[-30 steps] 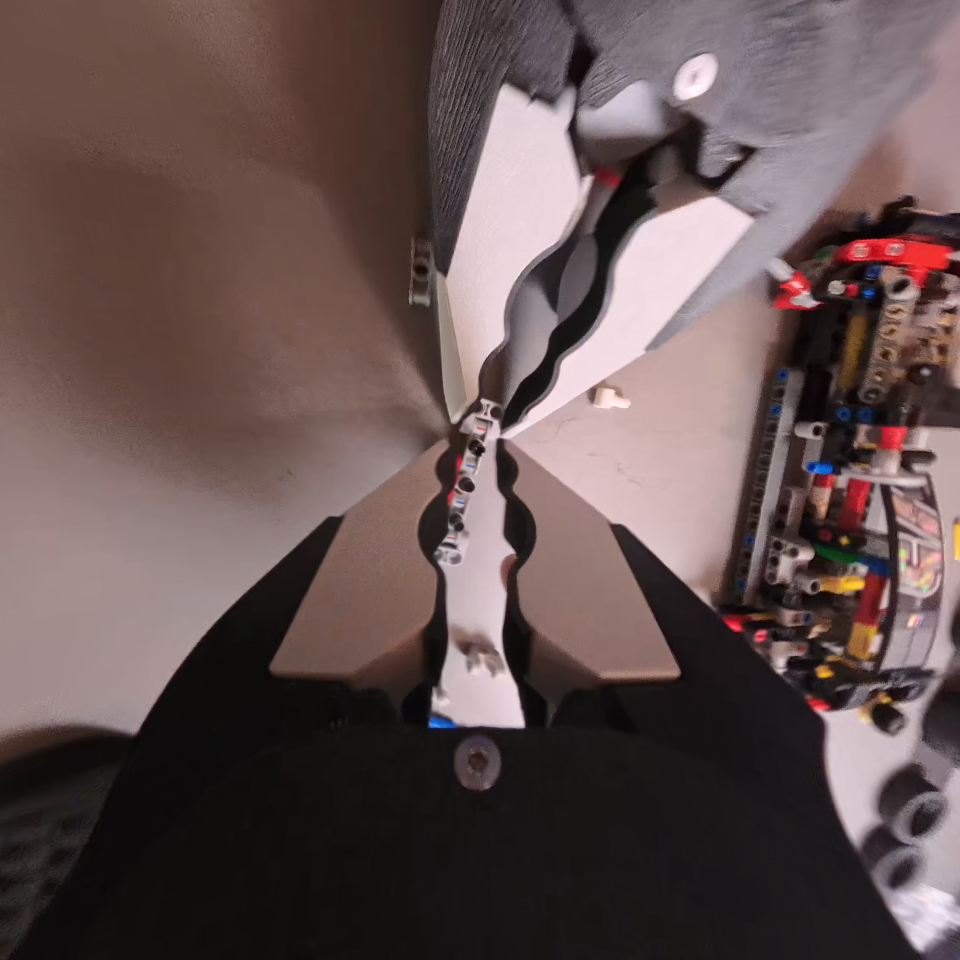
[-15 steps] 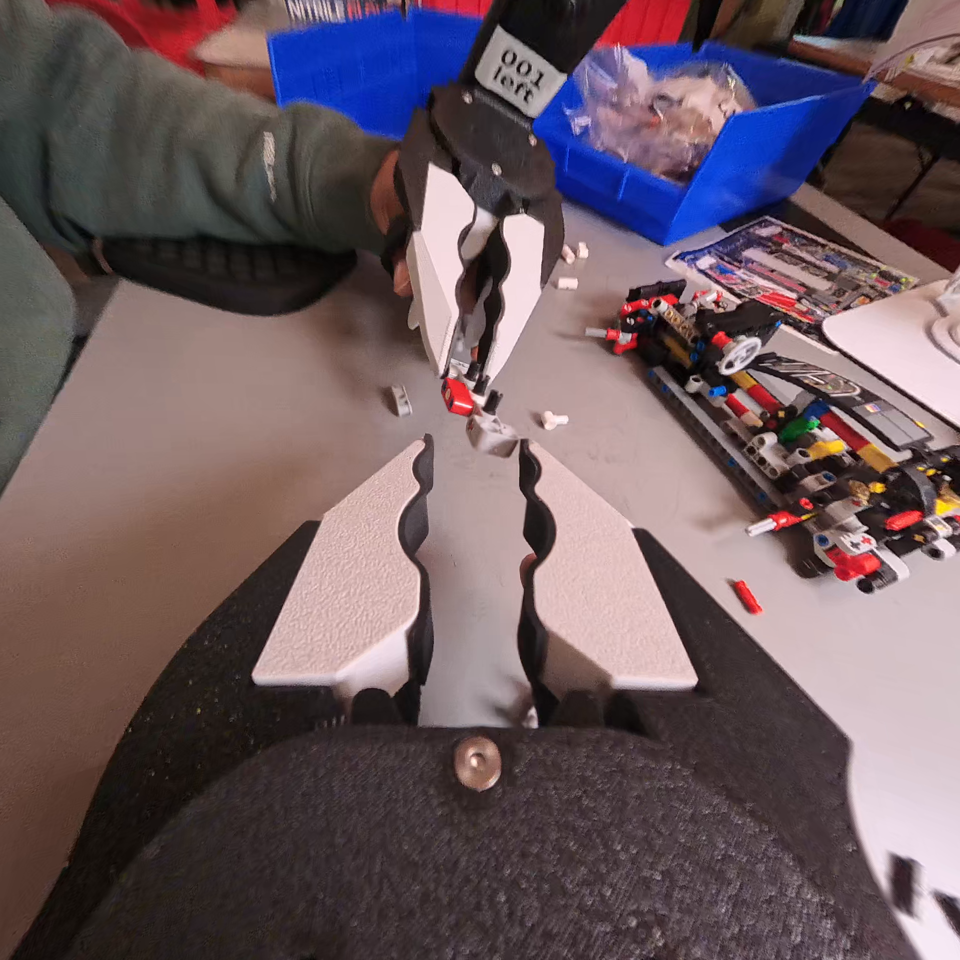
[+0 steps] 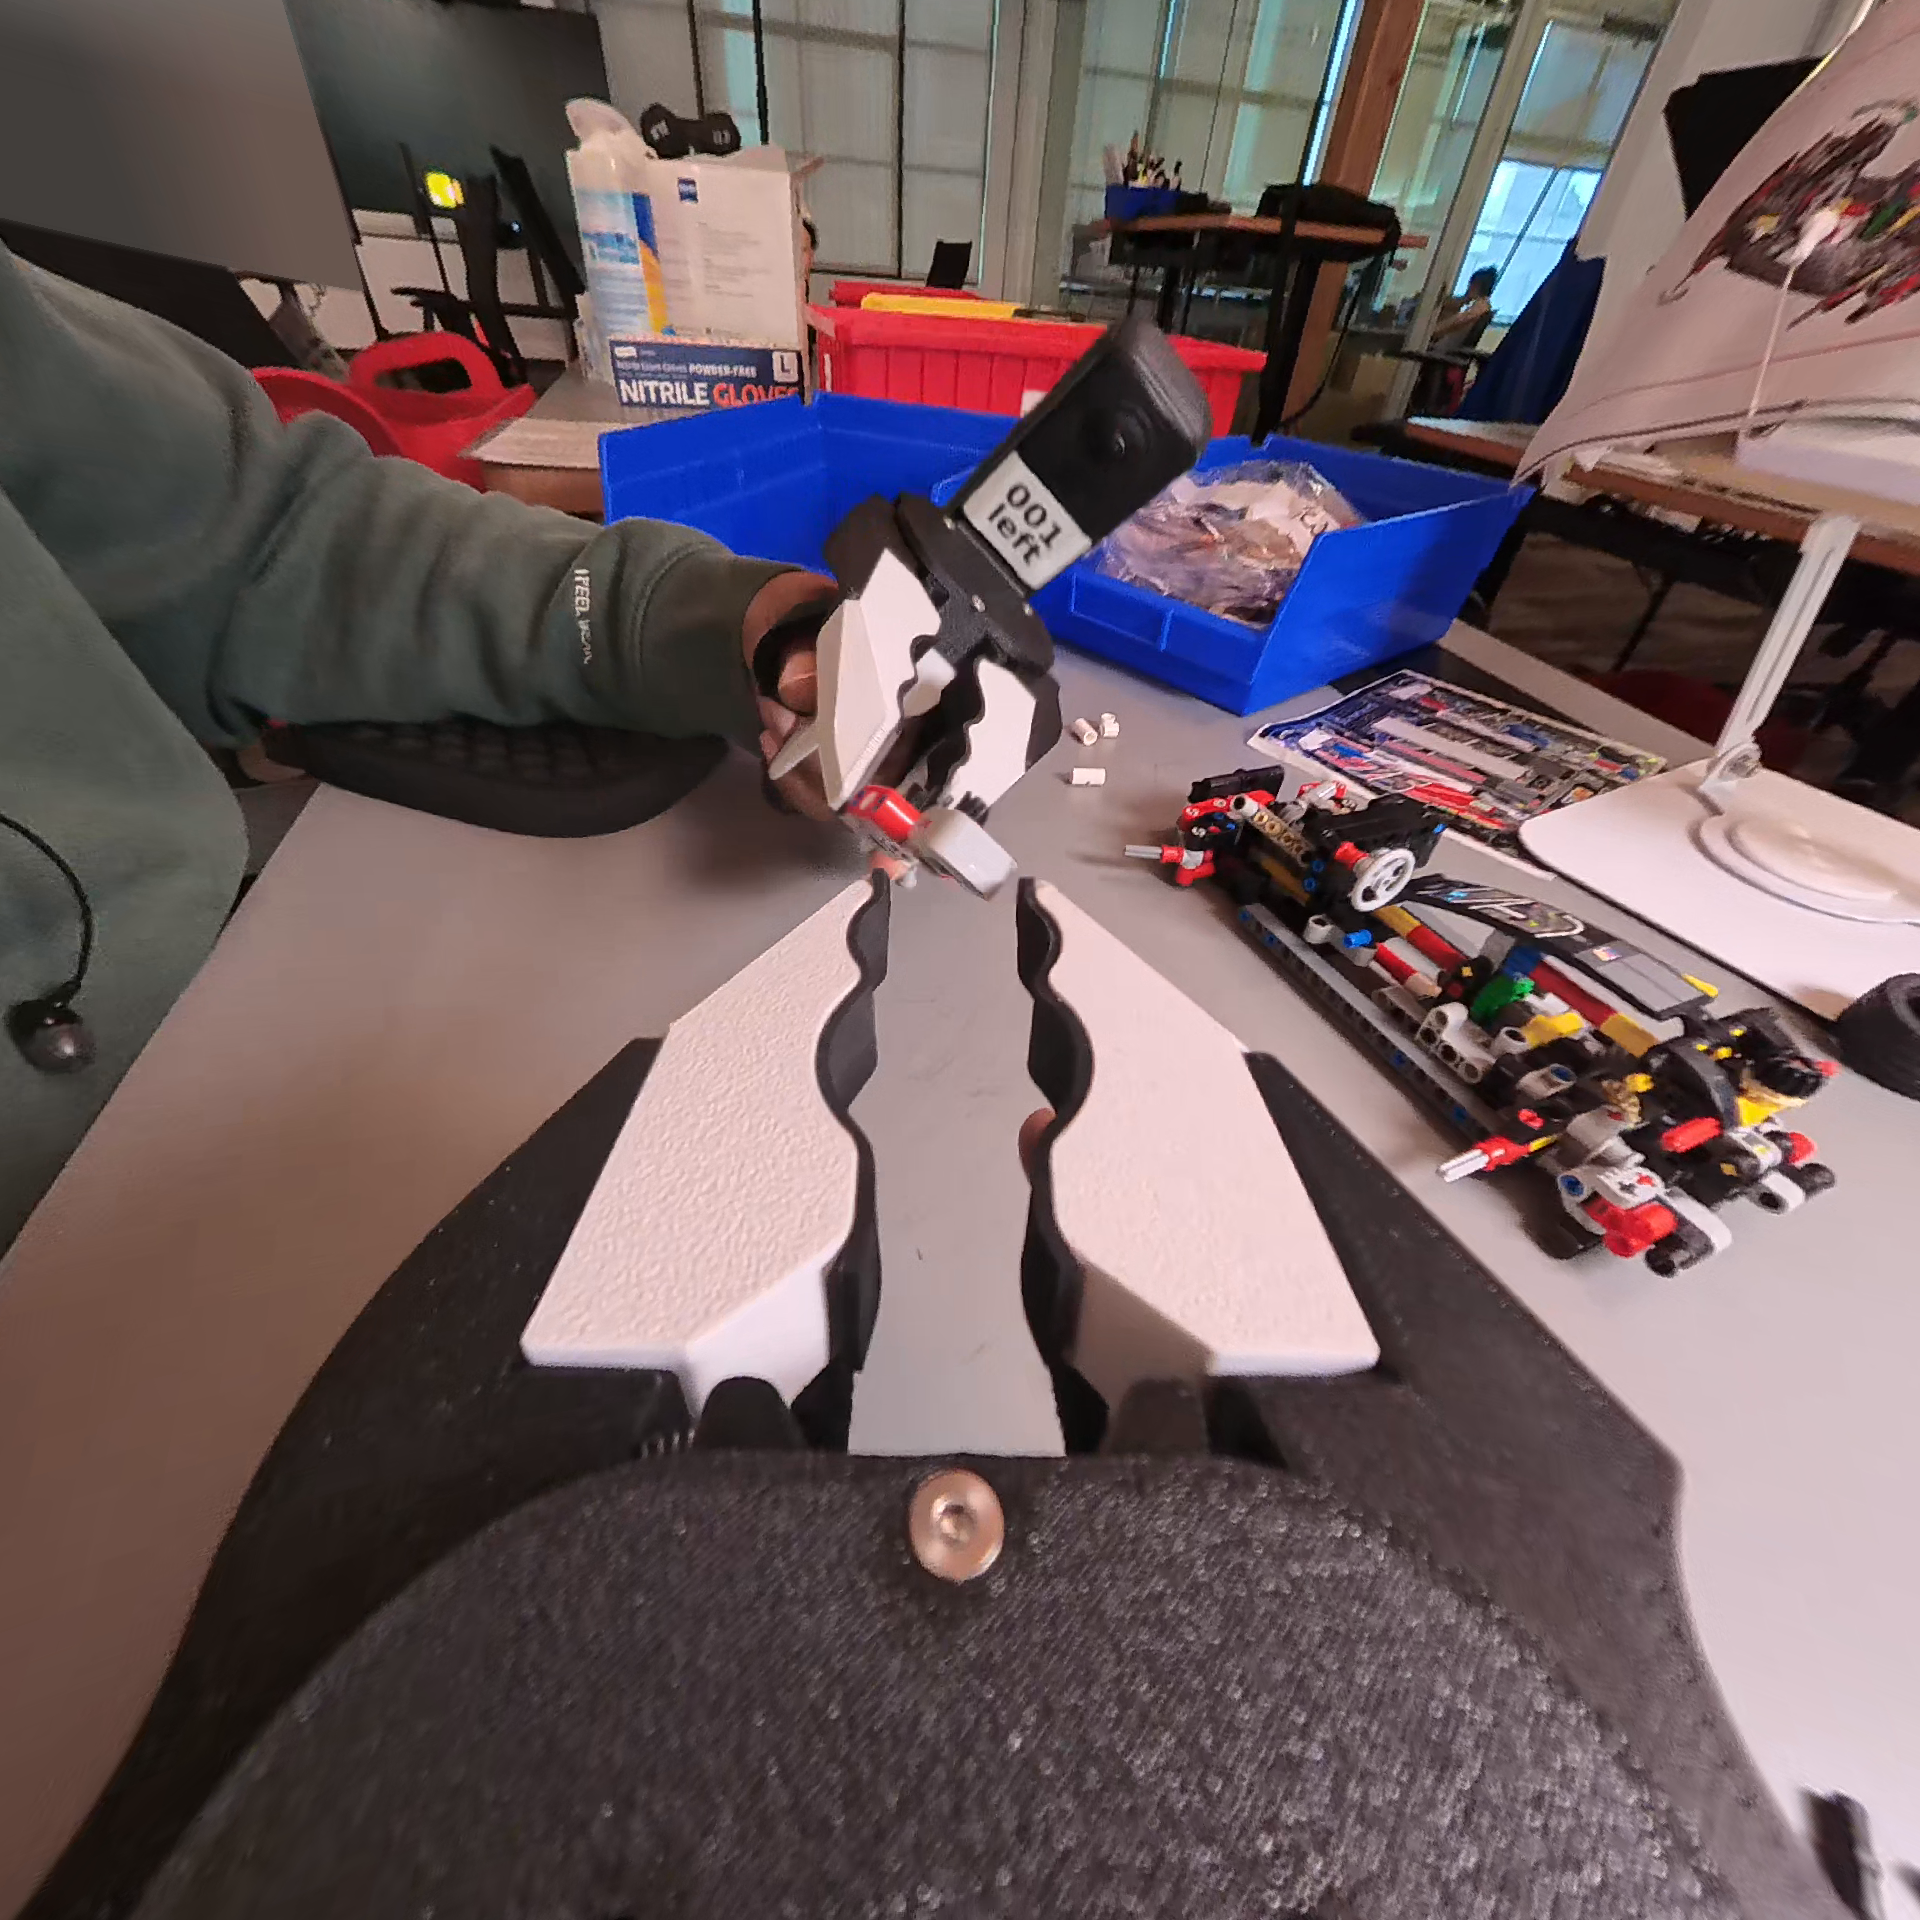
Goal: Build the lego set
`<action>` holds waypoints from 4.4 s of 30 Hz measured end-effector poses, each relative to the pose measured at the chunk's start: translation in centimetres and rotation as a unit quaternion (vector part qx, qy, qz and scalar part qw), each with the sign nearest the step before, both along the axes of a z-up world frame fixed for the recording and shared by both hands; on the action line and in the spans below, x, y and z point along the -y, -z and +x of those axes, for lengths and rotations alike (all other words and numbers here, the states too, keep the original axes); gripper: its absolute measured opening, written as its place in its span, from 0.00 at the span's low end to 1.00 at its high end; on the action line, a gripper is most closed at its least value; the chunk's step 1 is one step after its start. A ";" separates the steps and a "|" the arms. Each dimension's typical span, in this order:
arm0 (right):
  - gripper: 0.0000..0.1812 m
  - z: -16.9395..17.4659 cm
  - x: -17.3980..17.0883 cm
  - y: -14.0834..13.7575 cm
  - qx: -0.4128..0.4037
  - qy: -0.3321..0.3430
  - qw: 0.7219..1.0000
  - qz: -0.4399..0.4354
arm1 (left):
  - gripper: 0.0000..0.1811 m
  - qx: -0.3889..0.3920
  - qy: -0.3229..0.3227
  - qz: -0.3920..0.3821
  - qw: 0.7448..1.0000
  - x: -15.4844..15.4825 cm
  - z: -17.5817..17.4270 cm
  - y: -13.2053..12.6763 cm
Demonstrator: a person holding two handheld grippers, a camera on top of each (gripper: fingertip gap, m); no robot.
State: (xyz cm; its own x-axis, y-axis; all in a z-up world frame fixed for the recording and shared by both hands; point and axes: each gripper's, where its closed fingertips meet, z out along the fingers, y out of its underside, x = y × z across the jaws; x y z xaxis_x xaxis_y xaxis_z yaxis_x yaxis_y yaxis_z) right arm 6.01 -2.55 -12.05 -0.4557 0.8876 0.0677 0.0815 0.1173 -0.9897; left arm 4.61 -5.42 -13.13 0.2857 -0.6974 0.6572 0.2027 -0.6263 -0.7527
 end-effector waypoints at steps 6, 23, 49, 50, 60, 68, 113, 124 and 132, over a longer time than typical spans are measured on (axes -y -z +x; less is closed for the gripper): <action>0.16 0.1 0.2 -0.5 -0.035 0.009 0.999 0.041 | 0.08 0.068 0.021 -0.060 0.996 0.4 0.5 -0.6; 0.15 0.2 0.4 0.3 -0.041 0.013 0.992 0.115 | 0.08 0.089 0.005 -0.090 0.992 -0.1 -0.1 -0.5; 0.08 -0.4 2.2 2.7 -0.019 -0.012 0.970 0.244 | 0.08 0.061 0.020 -0.132 0.989 0.2 1.4 1.2; 0.08 -0.4 2.2 2.6 -0.018 -0.011 0.970 0.242 | 0.07 0.061 0.019 -0.131 0.989 0.2 1.4 1.2; 0.08 -0.2 2.4 2.7 -0.009 -0.023 0.975 0.222 | 0.08 0.062 0.026 -0.133 0.989 0.4 1.8 1.2; 0.08 -0.1 2.7 2.7 -0.019 -0.030 0.976 0.215 | 0.08 0.060 0.028 -0.132 0.989 0.5 1.9 1.2; 0.00 -3.8 -0.5 9.8 0.259 -0.094 0.927 0.255 | 0.08 -0.442 -0.063 0.114 0.887 -2.0 -3.4 9.3; 0.01 -3.7 -0.1 9.6 0.227 -0.070 0.938 0.252 | 0.09 -0.442 -0.066 0.124 0.886 -1.8 -3.6 9.2; 0.08 -5.3 -3.3 2.6 0.078 0.016 0.991 0.105 | 0.22 -0.352 -0.099 0.127 0.922 -2.1 -4.1 6.5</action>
State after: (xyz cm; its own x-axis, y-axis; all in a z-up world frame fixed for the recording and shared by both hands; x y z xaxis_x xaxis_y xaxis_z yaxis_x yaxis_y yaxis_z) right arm 0.70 0.77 -14.65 -0.4465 0.8756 0.1843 0.2383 0.3149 -0.9187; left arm 0.51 -3.32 -19.64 0.7170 -0.6920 0.0839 -0.3006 -0.4156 -0.8585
